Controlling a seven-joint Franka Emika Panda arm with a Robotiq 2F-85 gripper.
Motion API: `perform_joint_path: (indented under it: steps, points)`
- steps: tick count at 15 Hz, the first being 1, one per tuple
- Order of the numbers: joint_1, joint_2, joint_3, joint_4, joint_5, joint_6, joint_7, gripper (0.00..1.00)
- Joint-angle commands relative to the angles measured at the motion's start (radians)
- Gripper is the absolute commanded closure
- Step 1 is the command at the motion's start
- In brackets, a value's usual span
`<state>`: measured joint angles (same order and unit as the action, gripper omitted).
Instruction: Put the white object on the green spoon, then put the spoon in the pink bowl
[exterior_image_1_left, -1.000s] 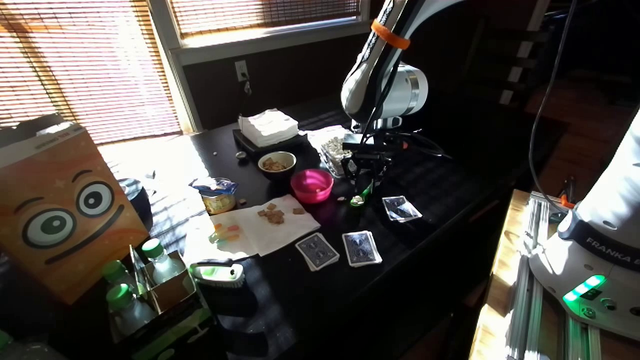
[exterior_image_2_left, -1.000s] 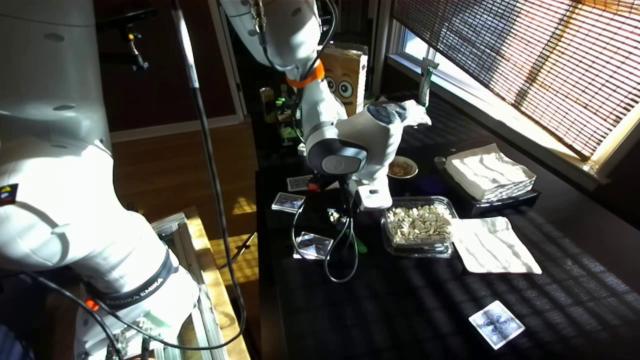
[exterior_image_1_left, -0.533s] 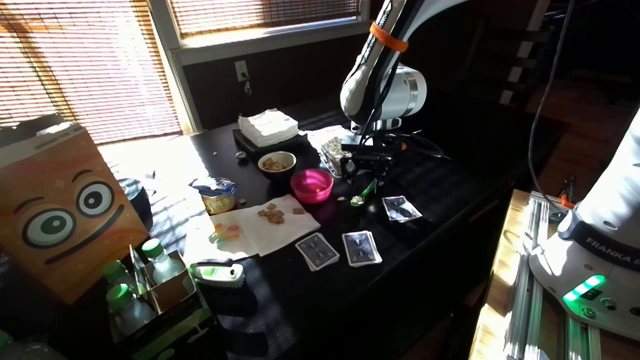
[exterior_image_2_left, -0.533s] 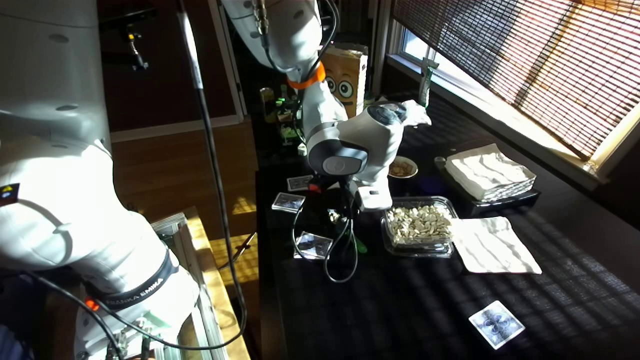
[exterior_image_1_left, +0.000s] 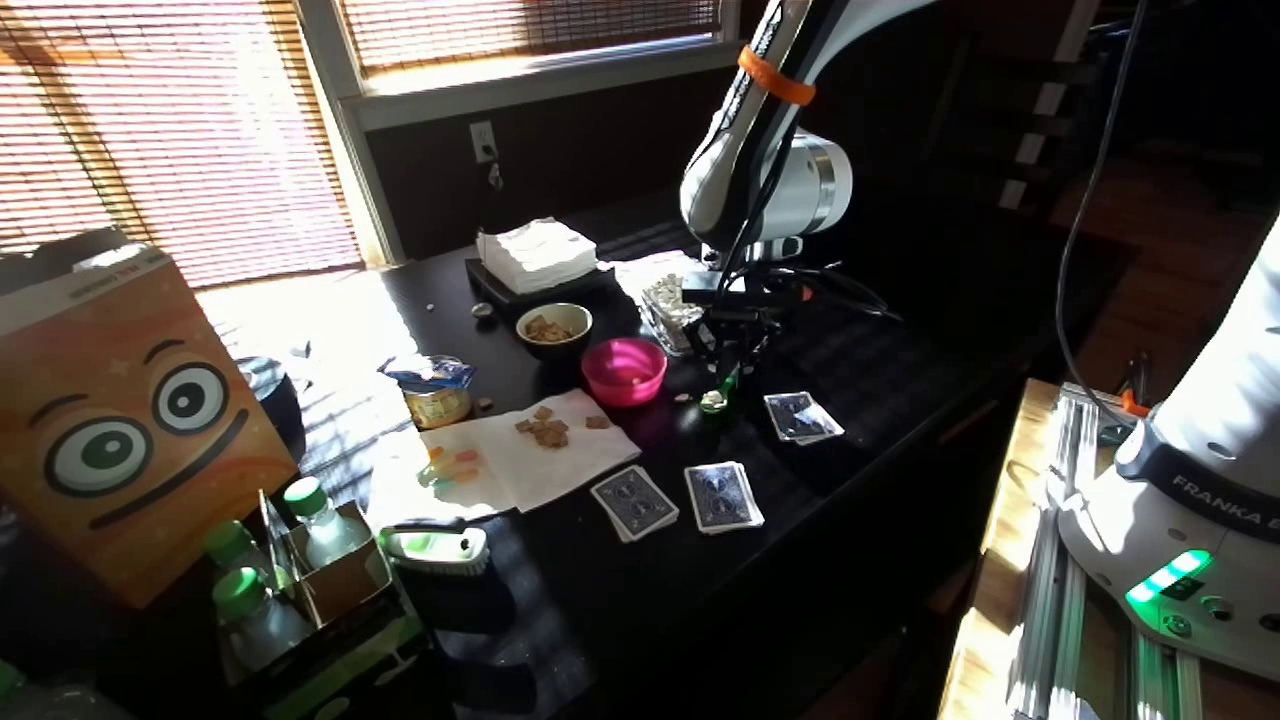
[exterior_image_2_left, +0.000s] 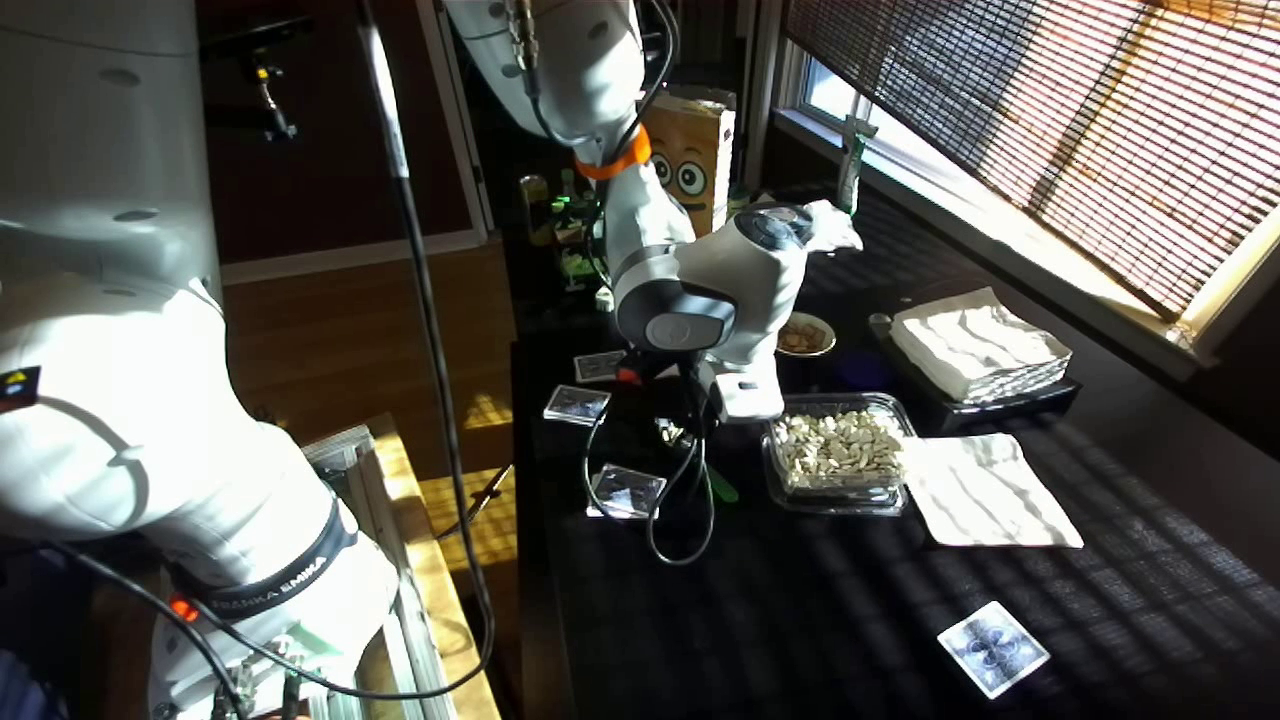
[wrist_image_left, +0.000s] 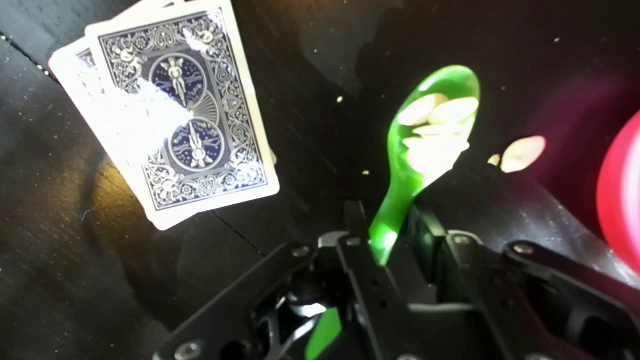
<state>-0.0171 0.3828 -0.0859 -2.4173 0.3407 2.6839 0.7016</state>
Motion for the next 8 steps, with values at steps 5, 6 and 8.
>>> perform_joint_path:
  steps: [5,6,8]
  points:
    - [0.028,0.015,-0.022,0.014,-0.014,0.011,0.031,0.77]
    - [0.029,0.015,-0.023,0.014,-0.014,0.011,0.031,0.79]
    - [0.003,0.011,0.004,0.013,0.024,0.023,-0.013,0.95]
